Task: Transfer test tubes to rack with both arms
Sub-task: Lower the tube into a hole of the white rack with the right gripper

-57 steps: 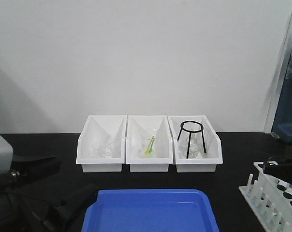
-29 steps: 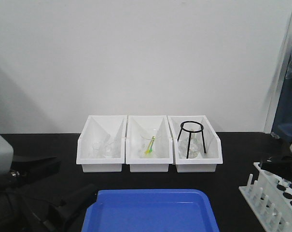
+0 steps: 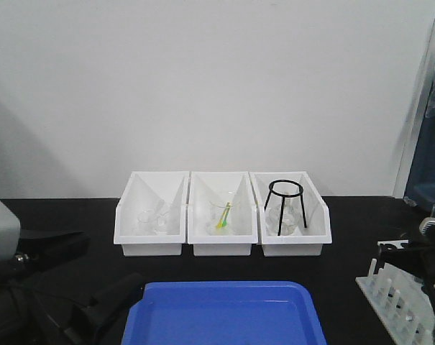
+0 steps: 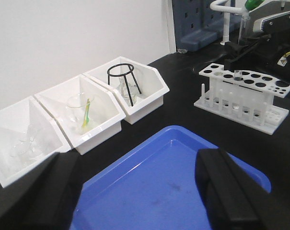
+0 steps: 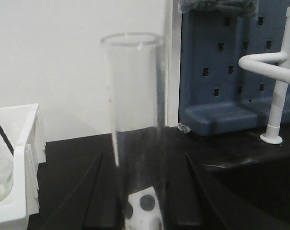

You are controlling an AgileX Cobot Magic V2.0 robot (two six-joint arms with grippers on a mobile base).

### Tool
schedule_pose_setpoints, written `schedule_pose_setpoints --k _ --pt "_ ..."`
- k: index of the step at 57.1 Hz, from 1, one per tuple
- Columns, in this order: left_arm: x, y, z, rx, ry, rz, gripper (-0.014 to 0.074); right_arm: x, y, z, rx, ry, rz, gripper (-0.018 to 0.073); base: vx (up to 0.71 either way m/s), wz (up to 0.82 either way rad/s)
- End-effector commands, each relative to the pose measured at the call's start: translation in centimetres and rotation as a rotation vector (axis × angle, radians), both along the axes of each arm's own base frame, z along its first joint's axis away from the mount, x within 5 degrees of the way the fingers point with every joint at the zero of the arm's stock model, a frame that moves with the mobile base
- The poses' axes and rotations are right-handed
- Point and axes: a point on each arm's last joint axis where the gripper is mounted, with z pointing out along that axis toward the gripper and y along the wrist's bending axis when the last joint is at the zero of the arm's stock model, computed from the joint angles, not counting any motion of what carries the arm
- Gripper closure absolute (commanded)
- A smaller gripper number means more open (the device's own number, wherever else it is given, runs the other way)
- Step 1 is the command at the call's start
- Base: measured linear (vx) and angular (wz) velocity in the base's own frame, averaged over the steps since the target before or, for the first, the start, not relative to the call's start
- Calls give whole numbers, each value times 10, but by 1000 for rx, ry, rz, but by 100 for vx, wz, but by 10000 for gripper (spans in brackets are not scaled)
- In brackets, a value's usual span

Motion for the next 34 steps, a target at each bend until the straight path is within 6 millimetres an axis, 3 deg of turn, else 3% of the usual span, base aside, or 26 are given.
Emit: schedule_pose_setpoints --k 1,34 --pt "-4 -2 17 -50 -68 -41 7 3 -2 24 -36 -125 -3 564 0 0" --pt "-4 -2 17 -52 -69 -43 7 10 -4 -35 2 4 -13 559 0 0"
